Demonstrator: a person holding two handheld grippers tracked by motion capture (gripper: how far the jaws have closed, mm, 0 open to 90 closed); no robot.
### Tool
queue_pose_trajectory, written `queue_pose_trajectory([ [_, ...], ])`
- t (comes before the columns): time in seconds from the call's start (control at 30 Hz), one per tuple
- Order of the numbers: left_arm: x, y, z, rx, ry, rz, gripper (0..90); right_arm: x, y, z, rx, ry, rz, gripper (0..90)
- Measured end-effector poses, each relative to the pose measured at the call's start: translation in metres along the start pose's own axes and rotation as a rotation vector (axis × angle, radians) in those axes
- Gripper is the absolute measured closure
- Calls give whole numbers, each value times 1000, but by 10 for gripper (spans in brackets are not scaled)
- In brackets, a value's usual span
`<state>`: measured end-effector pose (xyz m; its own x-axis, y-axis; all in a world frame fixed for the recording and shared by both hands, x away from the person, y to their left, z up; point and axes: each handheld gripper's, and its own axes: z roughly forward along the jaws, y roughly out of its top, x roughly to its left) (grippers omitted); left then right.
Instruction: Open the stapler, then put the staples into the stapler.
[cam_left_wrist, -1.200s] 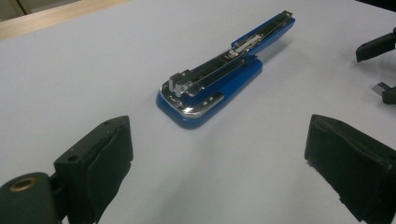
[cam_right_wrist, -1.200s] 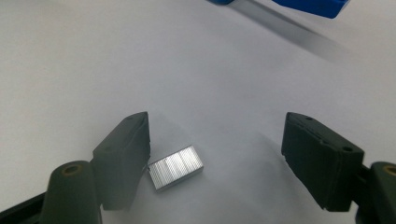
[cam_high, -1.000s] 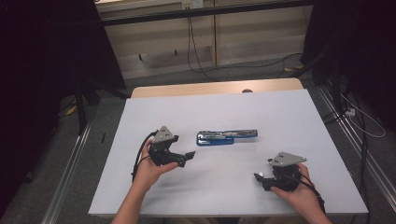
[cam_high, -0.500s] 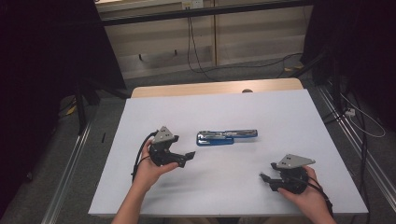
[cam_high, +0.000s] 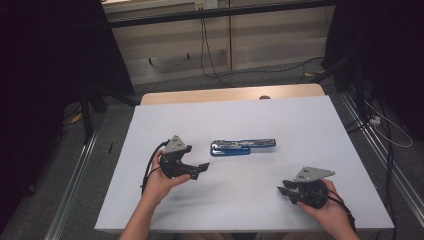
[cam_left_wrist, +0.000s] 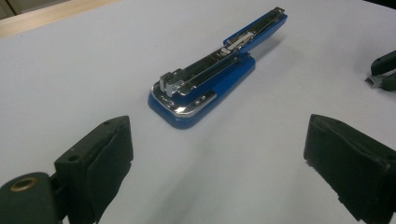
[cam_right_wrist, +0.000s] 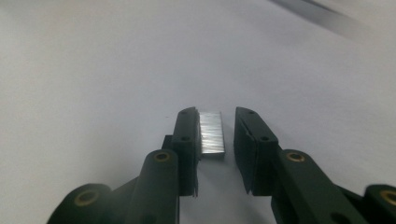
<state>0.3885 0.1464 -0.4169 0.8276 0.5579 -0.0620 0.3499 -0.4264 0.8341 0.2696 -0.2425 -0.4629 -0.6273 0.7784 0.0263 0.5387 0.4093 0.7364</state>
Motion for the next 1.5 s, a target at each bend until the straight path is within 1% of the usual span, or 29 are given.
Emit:
queue_pose_trajectory([
  [0.1,-1,0,1,4,-4,-1,84,0,1,1,4,3,2,739],
  [0.2,0,-1,1,5,-4,0,84,0,2,1,9,18,-4,786],
  [0.3,1,-1,1,0,-3,-9,84,-1,3,1,15,23,-14,789],
  [0.37,1,-1,1,-2,-1,-5,84,-1,3,1,14,25,-12,790],
  [0.4,1,0,2,-4,-9,-8,84,-1,3,1,12,24,-14,791],
  [0.57,2,1,2,-14,-6,-5,88,-3,2,1,6,37,-3,792],
  [0.63,3,1,2,-18,-10,-15,88,-3,3,1,7,41,-10,792],
  [0.7,4,1,2,-17,-6,-10,88,-3,4,1,5,62,-7,792],
  [0.73,3,1,3,-18,-12,-22,88,-3,4,1,4,65,-8,792],
  [0.83,2,1,3,-16,-12,-17,88,-1,8,0,0,66,-21,792],
  [0.9,3,2,2,-14,-8,-9,88,-1,10,0,-5,75,-26,792],
  [1.13,2,2,1,-12,-9,-16,88,-2,17,-3,-32,87,-28,792],
  [1.27,2,2,2,-11,-8,-11,88,-5,23,-5,-51,94,-30,792],
  [1.3,1,2,2,-13,-13,-18,88,-6,24,-6,-56,96,-29,792],
  [1.37,1,2,2,-16,-12,-13,88,-8,28,-7,-66,99,-31,792],
  [1.5,2,2,2,-14,-13,-18,87,-12,36,-7,-83,106,-31,792],
])
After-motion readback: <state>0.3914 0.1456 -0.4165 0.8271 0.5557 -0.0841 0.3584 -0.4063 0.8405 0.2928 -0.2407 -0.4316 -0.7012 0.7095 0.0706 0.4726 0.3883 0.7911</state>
